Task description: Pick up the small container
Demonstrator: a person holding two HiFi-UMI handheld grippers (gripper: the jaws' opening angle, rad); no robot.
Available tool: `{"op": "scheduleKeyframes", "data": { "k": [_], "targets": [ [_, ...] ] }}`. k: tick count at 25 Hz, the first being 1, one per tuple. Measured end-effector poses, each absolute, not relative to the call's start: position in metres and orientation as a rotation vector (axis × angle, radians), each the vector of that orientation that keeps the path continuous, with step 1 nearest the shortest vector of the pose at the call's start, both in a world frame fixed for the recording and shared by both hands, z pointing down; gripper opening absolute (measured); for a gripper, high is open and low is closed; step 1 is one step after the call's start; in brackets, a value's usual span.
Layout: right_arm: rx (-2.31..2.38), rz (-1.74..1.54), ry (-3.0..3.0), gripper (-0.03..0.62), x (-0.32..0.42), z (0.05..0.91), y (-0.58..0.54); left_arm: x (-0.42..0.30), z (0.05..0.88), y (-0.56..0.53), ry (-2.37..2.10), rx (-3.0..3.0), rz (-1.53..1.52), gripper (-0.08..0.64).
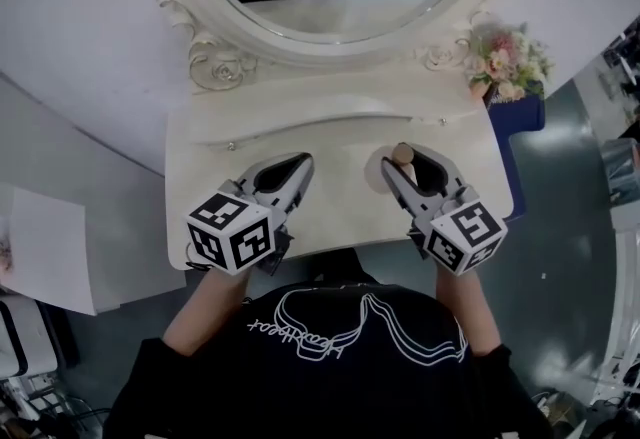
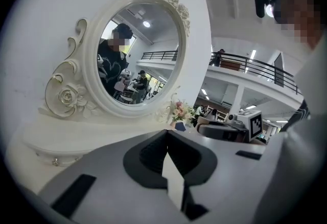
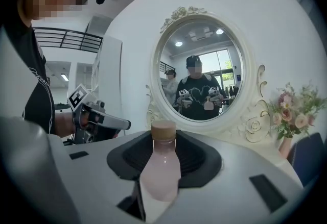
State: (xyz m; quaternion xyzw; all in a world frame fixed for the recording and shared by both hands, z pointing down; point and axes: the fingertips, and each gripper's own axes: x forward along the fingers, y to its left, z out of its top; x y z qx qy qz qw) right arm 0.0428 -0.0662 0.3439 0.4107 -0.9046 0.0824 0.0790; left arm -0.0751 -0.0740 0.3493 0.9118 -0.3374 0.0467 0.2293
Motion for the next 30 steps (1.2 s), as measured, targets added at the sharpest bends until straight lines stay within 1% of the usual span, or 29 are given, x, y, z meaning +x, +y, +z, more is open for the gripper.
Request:
{"op": "scheduleKeyframes", "data": {
  "k": [10,30],
  "targets": [
    [1.235,0.265,-2.731,0.143,0.034,0.338,-0.042,-0.075,0.345,-0.056,-0.882,2.528,0.134,0.002],
    [1.252,0.290,-2.735,0.143,0.048,0.350,-0.047,-0.044,0.362,-0.055,-0.803,2.539,0.170,0.002]
  ]
}}
